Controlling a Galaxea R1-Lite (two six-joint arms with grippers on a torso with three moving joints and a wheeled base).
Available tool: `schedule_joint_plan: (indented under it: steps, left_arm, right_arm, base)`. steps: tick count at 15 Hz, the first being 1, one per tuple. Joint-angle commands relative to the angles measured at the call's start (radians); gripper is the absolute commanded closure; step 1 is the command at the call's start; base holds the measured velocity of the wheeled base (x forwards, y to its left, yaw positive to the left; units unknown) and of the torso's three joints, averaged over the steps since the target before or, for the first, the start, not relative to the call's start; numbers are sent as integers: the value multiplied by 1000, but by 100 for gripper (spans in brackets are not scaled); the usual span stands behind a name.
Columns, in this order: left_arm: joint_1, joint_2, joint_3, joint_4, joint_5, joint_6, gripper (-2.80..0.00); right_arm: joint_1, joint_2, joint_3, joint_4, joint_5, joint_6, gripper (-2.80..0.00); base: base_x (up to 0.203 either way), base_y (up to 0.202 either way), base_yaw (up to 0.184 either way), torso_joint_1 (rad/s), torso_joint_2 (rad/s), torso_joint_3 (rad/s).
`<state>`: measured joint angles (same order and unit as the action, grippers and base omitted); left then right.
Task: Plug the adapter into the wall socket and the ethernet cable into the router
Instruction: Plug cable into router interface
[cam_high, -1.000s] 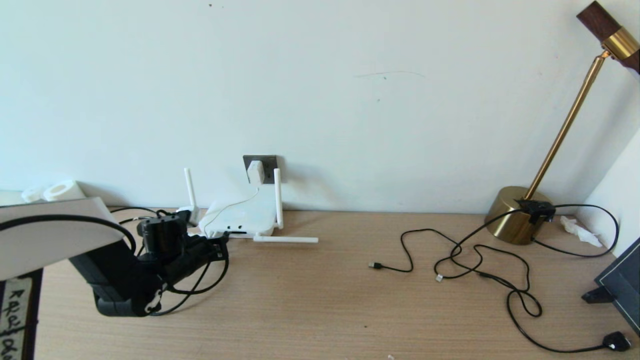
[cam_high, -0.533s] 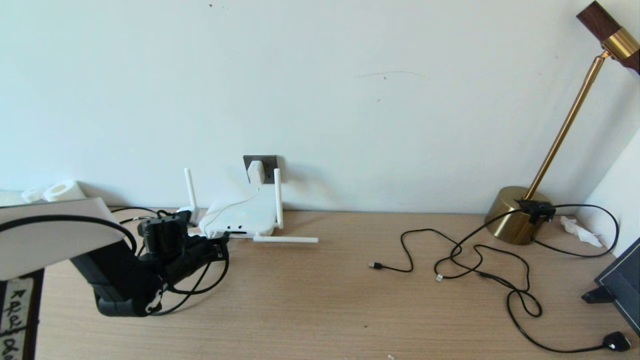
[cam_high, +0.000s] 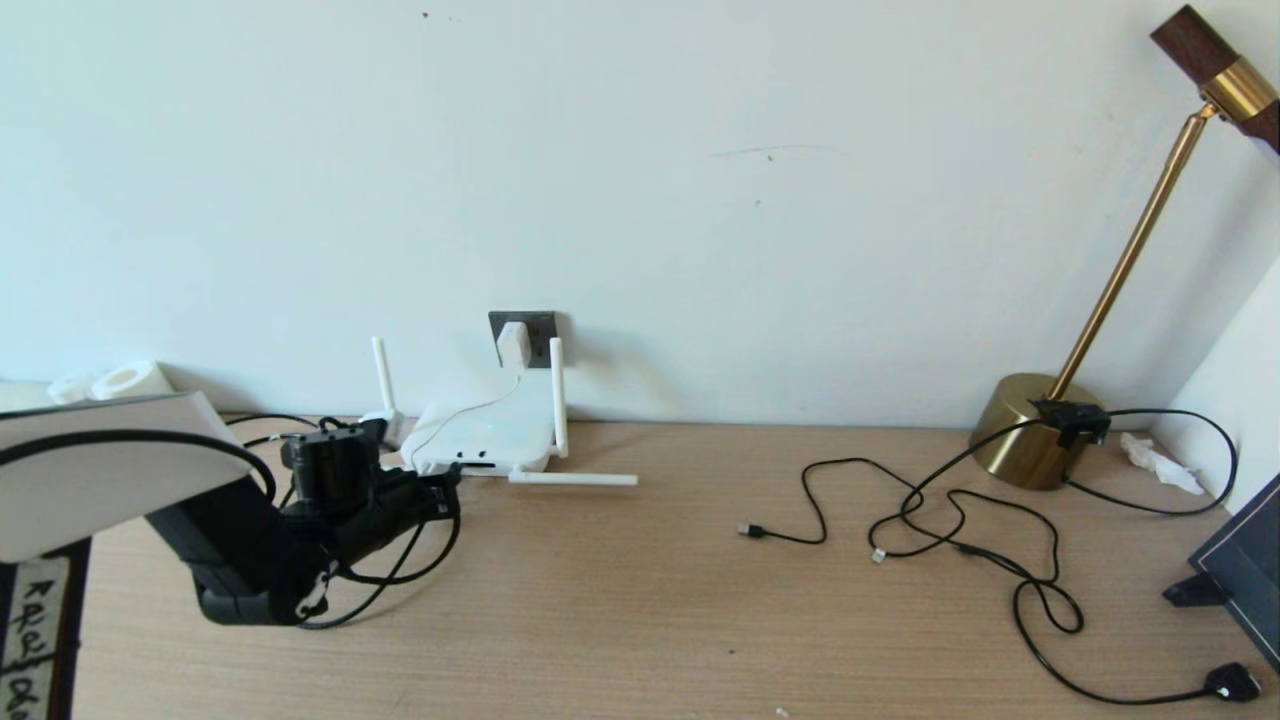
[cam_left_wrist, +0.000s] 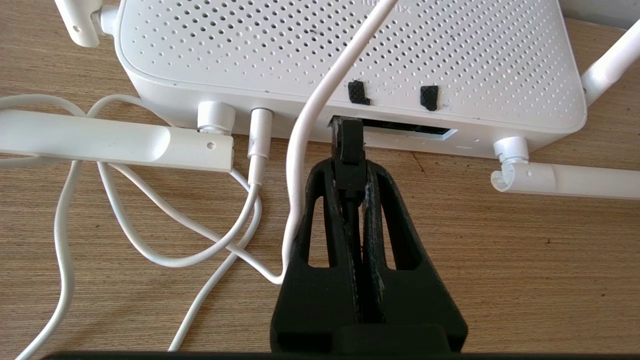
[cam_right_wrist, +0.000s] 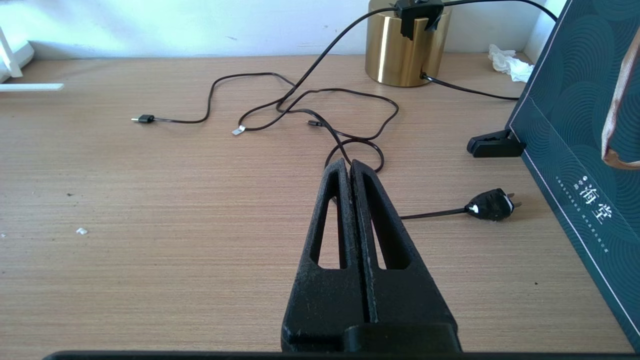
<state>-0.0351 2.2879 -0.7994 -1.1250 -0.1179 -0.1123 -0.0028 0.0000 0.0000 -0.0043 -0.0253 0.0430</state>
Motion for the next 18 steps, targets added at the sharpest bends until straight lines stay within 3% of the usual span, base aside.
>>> schedule_joint_plan:
  steps: [1, 18]
  left_arm:
    - [0, 4, -11, -9, 0, -1, 0]
    - [24, 4, -6, -2, -3, -1, 0]
  right_arm:
    - [0, 0, 0, 0, -1, 0, 0]
    - [0, 0, 0, 0, 0, 0, 0]
  base:
    - [0, 0, 0, 0, 0, 0]
    - [0, 0, 0, 0, 0, 0]
